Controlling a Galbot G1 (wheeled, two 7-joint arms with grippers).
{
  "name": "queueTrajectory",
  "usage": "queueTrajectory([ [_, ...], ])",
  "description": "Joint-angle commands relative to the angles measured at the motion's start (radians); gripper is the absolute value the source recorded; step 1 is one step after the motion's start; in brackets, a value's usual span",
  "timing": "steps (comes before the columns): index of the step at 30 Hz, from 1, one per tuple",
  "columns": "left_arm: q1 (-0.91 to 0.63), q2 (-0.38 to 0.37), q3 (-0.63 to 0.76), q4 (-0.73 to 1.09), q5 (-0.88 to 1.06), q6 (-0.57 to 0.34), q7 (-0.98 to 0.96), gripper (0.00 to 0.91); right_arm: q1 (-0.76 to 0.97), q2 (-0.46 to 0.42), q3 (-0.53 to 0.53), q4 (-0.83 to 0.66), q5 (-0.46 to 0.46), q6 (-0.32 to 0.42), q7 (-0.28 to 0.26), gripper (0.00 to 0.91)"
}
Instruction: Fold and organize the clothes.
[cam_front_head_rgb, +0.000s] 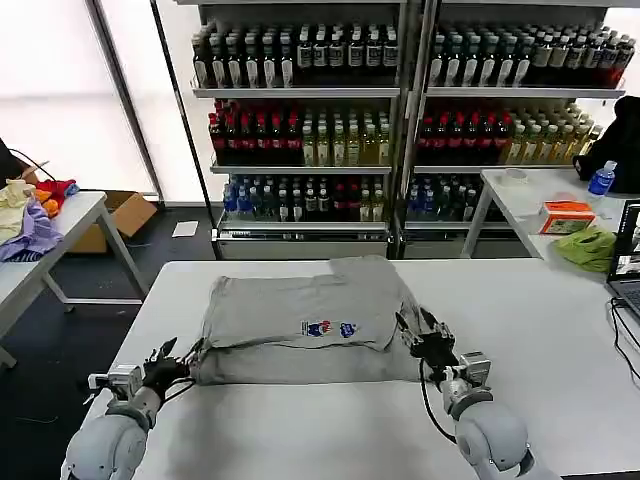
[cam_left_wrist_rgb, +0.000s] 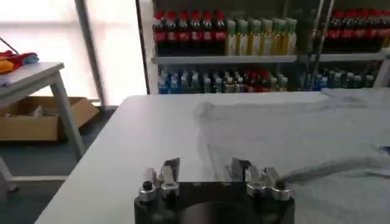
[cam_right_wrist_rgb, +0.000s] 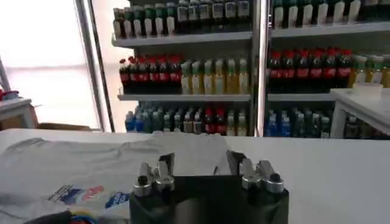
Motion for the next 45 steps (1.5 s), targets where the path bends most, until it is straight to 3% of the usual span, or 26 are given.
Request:
queueTrajectory([
  [1,0.154,-0.021,0.007,-0.088,0.034,-0.019,-0.003,0.907,-0.147,0.014,0.022,0.070,-0.067,-0.083,0.058,0.877],
  [2,0.150,-0.027,0.014,-0.077,0.034,-0.024,-0.002,0.907,-0.146,0.020,0.019,0.063,-0.064,-0.087,0.067,0.756],
  [3,0.141,-0.028,0.023,-0.059,0.036,-0.027,-0.002,0.907,-0.136,0.029,0.013,0.044,-0.057,-0.095,0.084,0.333],
  [4,0.136,-0.031,0.029,-0.047,0.037,-0.028,-0.002,0.907,-0.128,0.036,0.010,0.029,-0.054,-0.096,0.083,0.121],
  [5,0.127,-0.034,0.033,-0.038,0.036,-0.028,-0.002,0.907,-0.119,0.039,0.005,0.015,-0.046,-0.096,0.085,0.000],
  [7,0.108,-0.038,0.038,-0.023,0.036,-0.028,-0.001,0.867,-0.103,0.044,-0.009,-0.003,-0.017,-0.113,0.095,0.000],
  [9,0.091,-0.043,0.040,-0.010,0.032,-0.029,0.002,0.333,-0.090,0.050,-0.024,-0.021,0.001,-0.121,0.104,0.000],
  [11,0.085,-0.045,0.041,-0.006,0.028,-0.035,0.005,0.071,-0.086,0.054,-0.027,-0.032,0.007,-0.118,0.105,0.000],
  [12,0.082,-0.047,0.042,-0.004,0.023,-0.041,0.005,0.030,-0.085,0.057,-0.027,-0.033,0.021,-0.116,0.104,0.000],
  [34,0.100,-0.055,0.041,-0.001,-0.033,-0.109,-0.003,0.000,-0.098,0.033,-0.015,-0.017,0.061,-0.106,0.083,0.000],
  [45,0.291,-0.062,-0.020,-0.180,-0.012,-0.111,-0.025,0.000,-0.297,-0.026,0.066,0.147,0.083,-0.119,0.056,0.000],
])
